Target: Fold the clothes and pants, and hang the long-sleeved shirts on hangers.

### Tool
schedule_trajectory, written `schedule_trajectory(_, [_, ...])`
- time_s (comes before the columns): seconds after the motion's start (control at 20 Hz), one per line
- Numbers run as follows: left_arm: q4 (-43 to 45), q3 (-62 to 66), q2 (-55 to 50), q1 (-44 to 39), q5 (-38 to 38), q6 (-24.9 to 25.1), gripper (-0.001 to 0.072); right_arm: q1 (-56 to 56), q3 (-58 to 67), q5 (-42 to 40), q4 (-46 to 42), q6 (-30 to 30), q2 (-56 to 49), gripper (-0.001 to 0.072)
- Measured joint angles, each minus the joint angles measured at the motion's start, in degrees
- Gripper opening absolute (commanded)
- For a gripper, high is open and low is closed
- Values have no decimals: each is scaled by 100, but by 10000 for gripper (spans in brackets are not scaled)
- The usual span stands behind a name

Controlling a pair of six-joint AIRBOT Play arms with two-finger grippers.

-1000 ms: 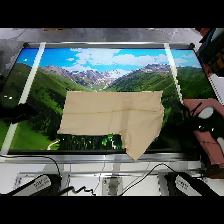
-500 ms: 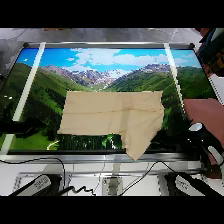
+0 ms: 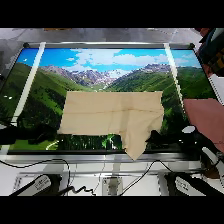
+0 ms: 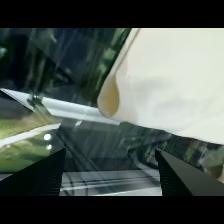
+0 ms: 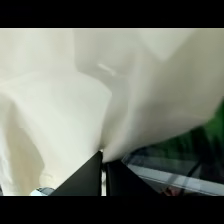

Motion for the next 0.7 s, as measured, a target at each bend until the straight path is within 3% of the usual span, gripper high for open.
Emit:
schedule_trajectory(0.2, [-57, -249, -79, -566, 496, 0, 580, 203, 22, -168, 28, -59, 2, 18])
schedule_trajectory(0.25, [-114, -275, -120, -717, 675, -2, 453, 229, 24, -199, 35, -63, 2, 17])
schedule_trajectory(0.35, [-299, -308, -195, -960, 1088, 0, 60, 258, 31, -245, 42, -92, 2, 17])
schedule_trajectory(0.4, [-400, -317, -216, -1040, 1300, -2, 14, 264, 31, -260, 46, -122, 7, 16])
schedule_trajectory(0.55, [-614, -286, -258, -1169, 1917, -2, 14, 275, 28, -358, 7, -234, 122, 16])
schedule_trajectory(0.7, [-710, -109, -269, -1239, 2035, -2, 14, 282, 33, -361, -179, -278, 562, 16])
